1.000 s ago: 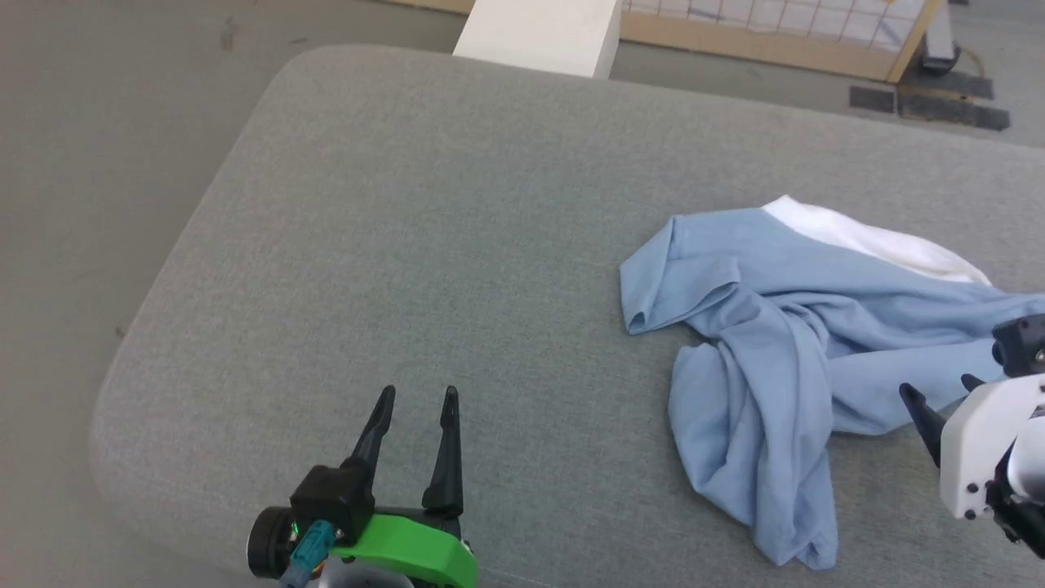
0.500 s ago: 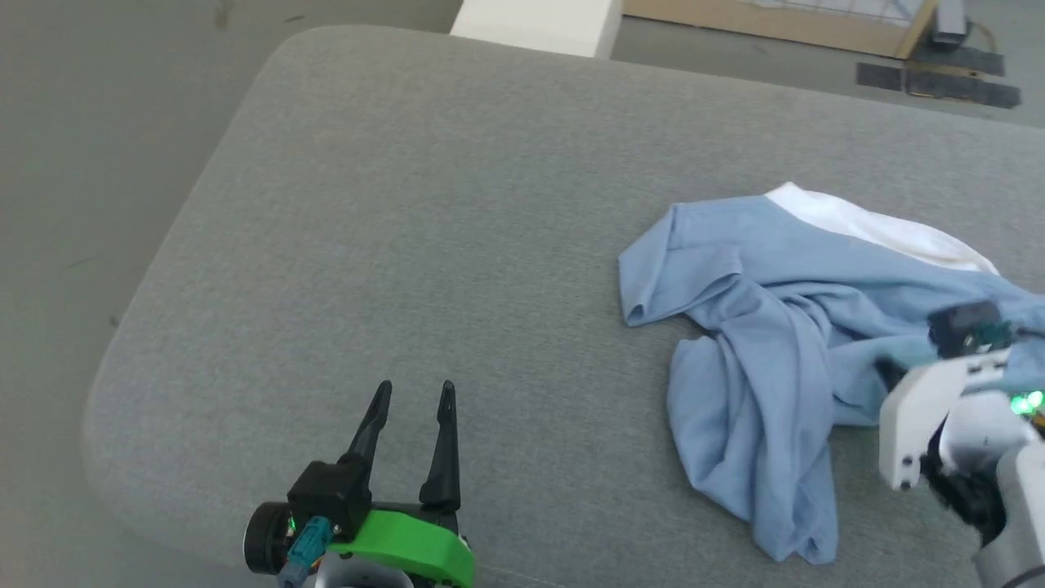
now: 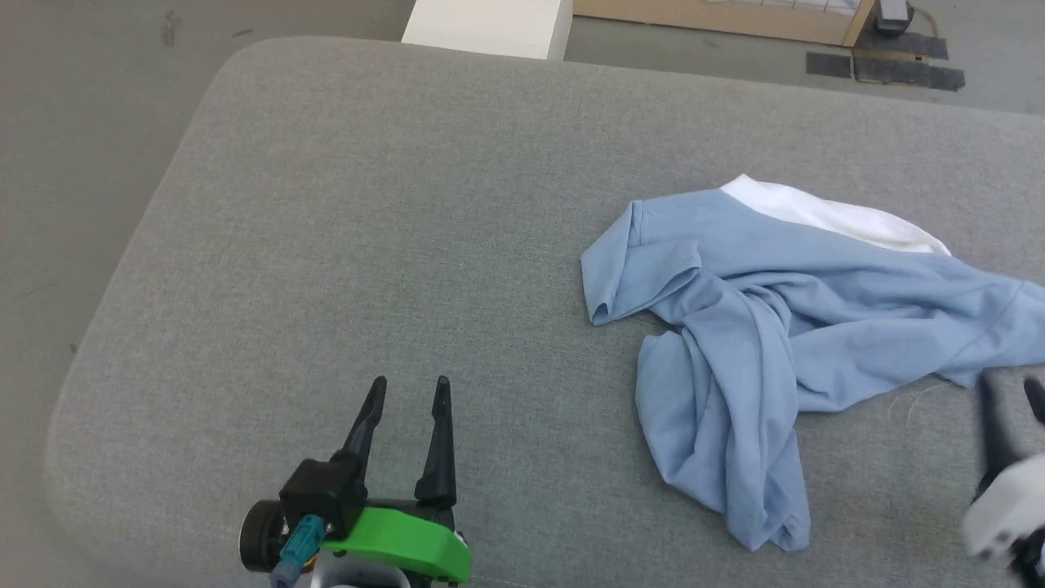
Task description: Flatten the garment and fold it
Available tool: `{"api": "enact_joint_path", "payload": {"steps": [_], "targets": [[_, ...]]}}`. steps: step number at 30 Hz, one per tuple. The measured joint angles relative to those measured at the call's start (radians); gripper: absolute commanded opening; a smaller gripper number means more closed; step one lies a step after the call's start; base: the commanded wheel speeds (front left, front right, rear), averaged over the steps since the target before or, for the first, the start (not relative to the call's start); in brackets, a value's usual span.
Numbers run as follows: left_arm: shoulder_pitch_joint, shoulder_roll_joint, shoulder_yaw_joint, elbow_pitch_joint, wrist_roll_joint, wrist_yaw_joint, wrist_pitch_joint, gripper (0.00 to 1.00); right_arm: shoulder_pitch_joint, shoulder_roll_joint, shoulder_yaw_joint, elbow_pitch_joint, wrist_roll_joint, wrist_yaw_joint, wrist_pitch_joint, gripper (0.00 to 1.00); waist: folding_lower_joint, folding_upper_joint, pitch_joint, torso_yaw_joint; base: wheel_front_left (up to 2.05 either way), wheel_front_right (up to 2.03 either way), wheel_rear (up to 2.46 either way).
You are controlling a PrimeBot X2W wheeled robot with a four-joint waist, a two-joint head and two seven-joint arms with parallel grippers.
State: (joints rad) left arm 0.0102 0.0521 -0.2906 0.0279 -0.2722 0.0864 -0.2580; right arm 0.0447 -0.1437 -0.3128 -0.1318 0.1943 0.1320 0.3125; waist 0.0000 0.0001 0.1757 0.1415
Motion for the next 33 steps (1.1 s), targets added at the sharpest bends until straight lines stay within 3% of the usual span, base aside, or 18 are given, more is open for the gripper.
{"api": "enact_joint_path", "payload": {"steps": [4,11,14,23,33], "targets": [[0.007,0.0,0.007,-0.004,0.002,0.0,0.0,1.0,0.077,0.081,-0.005,0.029,-0.032,0.0,-0.161,1.0,0.0,0.0,-0.013,-0.004,0.0,0.0,0.0],[0.033,0.0,0.023,-0.008,0.006,-0.006,0.0,1.0,0.119,0.093,0.028,0.123,-0.018,0.0,-0.361,1.0,0.0,0.0,-0.038,-0.024,0.0,0.0,0.0],[0.043,0.0,0.03,-0.008,0.01,-0.007,0.0,1.0,0.114,0.093,0.041,0.14,-0.019,0.0,-0.399,1.0,0.0,0.0,-0.051,-0.036,0.0,0.0,0.0],[0.021,0.004,0.019,0.017,0.013,-0.044,0.016,1.0,0.099,0.093,0.051,0.139,-0.035,0.0,-0.395,1.0,0.0,0.0,-0.081,-0.08,0.0,0.0,0.0],[-0.342,0.023,-0.093,0.134,0.078,-0.133,0.29,1.0,0.094,0.093,0.068,0.133,-0.02,0.0,-0.383,1.0,0.0,0.0,-0.043,-0.122,0.0,0.0,0.0]]}}
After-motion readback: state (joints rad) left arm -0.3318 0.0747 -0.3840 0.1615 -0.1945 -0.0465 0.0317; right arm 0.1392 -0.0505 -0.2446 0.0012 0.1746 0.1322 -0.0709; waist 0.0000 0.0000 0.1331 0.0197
